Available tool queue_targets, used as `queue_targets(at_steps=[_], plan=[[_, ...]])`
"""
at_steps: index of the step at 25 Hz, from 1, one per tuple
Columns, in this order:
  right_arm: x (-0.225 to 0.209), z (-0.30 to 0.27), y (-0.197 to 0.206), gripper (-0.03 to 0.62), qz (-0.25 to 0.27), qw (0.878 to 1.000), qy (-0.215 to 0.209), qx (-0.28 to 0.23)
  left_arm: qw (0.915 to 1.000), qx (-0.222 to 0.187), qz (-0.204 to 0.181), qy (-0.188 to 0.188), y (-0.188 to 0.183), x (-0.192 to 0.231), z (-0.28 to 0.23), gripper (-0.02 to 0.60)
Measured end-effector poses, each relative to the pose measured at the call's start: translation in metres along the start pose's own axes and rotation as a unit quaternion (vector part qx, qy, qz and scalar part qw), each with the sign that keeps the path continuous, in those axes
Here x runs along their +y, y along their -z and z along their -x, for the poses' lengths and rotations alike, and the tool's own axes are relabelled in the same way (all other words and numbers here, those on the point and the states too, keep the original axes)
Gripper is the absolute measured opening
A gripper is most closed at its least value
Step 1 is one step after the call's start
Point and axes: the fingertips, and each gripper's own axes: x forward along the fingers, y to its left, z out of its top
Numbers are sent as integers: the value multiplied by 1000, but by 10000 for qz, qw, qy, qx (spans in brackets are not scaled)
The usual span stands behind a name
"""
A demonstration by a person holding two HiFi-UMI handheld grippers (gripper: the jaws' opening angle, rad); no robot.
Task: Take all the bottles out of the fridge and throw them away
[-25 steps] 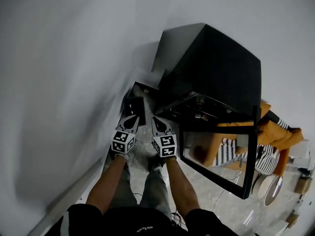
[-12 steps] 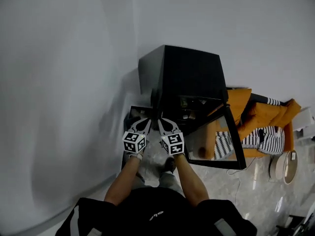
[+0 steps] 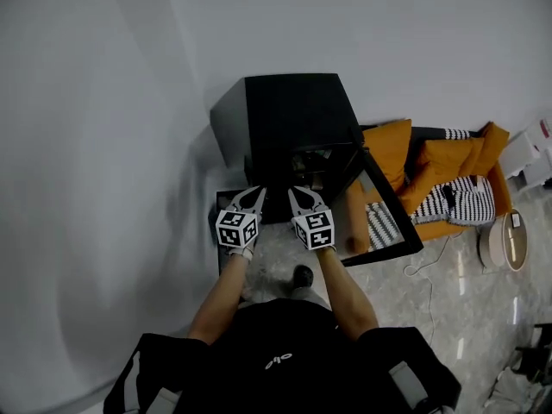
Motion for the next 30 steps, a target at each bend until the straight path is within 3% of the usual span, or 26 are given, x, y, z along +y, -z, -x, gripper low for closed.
queue_targets(at_steps=[9,19,26,30], plan=[[-44,11,5,2,-83,9990,444,-24,9994,5,-238,244,-12,-15,-26,6],[-144,-6,29,2,-420,9896,1365,166,9981,197,-482,328,-10,-21,-66,6],[-192,-34,49,3,-380,9833,1740,367,9965,333,-721,274,-10,-29,-95,6],[-209,-57,62,70,-452,9823,1728,561,9964,354,-740,234,-12,-31,-105,6]])
